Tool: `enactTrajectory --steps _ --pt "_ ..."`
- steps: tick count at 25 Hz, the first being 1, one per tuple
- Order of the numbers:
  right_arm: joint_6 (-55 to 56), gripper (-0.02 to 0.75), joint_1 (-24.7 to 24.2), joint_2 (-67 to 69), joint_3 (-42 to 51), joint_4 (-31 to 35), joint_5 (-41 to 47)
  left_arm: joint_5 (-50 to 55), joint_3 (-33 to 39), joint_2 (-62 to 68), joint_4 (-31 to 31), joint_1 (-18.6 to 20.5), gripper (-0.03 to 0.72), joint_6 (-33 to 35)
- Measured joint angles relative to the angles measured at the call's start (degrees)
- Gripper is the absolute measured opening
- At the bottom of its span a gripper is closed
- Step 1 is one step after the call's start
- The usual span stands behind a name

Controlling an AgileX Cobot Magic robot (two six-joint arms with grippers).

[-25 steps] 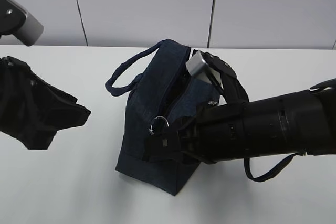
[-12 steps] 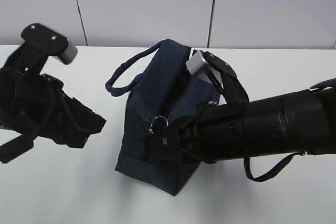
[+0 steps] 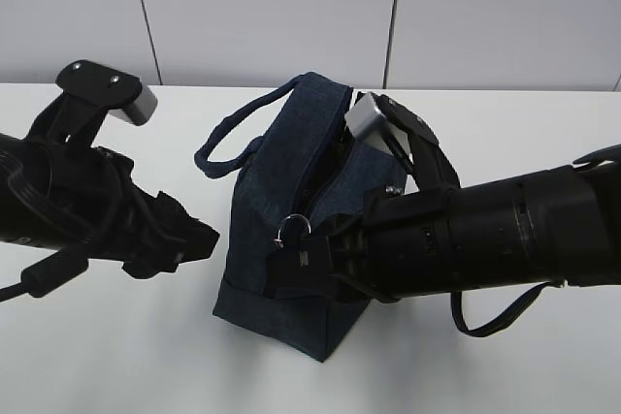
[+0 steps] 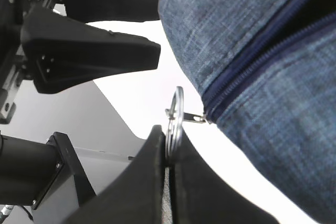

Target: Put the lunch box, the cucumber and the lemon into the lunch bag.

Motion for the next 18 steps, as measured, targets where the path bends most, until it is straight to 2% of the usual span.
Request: enactTrajectory --steps 3,9,18 --pt "0.0 0.0 0.0 0.0 0.0 0.0 0.03 0.87 -0.52 0.0 -0.6 0.0 0.421 0.62" --pt "0.13 0.0 0.0 0.0 0.0 0.0 0.03 3.6 -2.74 0.0 -4.81 0.0 0.432 5.17" --pt "0.15 0.0 0.0 0.0 0.0 0.0 0.13 4.34 -3.19 3.79 -15.66 0.0 0.432 16.13"
